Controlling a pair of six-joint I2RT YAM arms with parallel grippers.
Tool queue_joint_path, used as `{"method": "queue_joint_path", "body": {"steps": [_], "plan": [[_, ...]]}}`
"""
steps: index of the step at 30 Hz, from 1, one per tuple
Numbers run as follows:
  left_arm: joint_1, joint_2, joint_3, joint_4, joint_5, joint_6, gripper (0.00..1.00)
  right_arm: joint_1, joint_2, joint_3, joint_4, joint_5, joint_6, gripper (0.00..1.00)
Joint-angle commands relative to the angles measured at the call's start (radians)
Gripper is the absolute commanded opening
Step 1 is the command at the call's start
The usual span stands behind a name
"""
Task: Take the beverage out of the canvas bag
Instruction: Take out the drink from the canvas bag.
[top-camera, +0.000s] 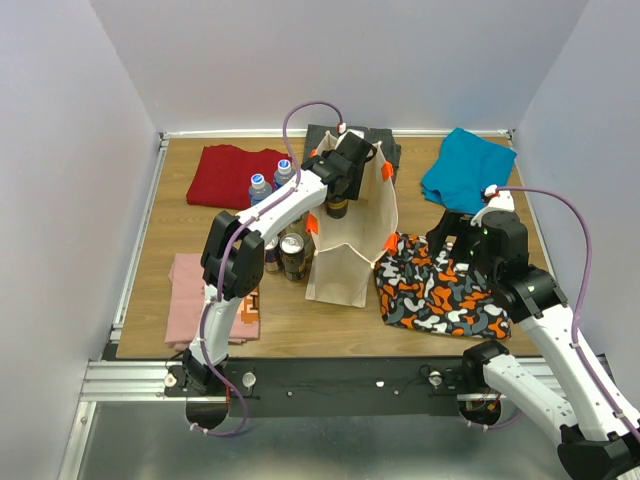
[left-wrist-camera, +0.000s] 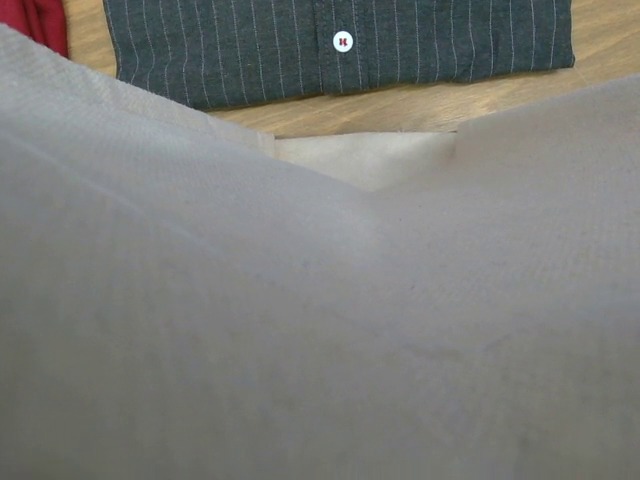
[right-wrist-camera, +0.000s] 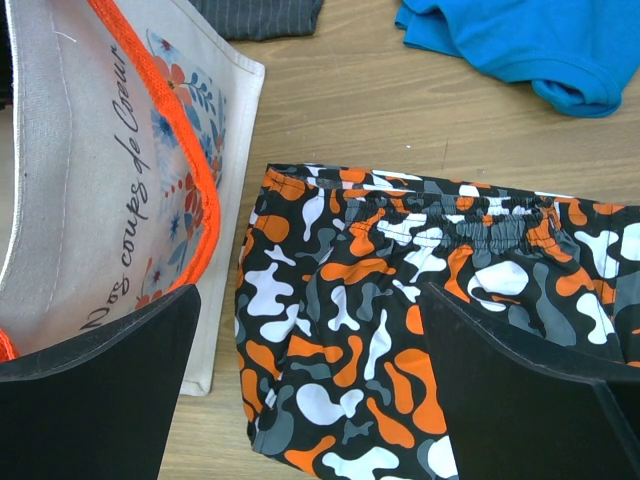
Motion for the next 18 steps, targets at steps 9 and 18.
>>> {"method": "queue_joint_path", "body": {"steps": [9, 18], "plan": [[0.008, 0.010, -0.012, 0.000, 0.020, 0.011, 0.00, 0.002, -0.005, -0.002, 0.022, 0.008, -0.013, 0.99], [0.008, -0.050, -0.038, 0.017, 0.066, 0.020, 0.00, 0.000, -0.001, 0.000, 0.021, 0.011, -0.013, 0.99]]}}
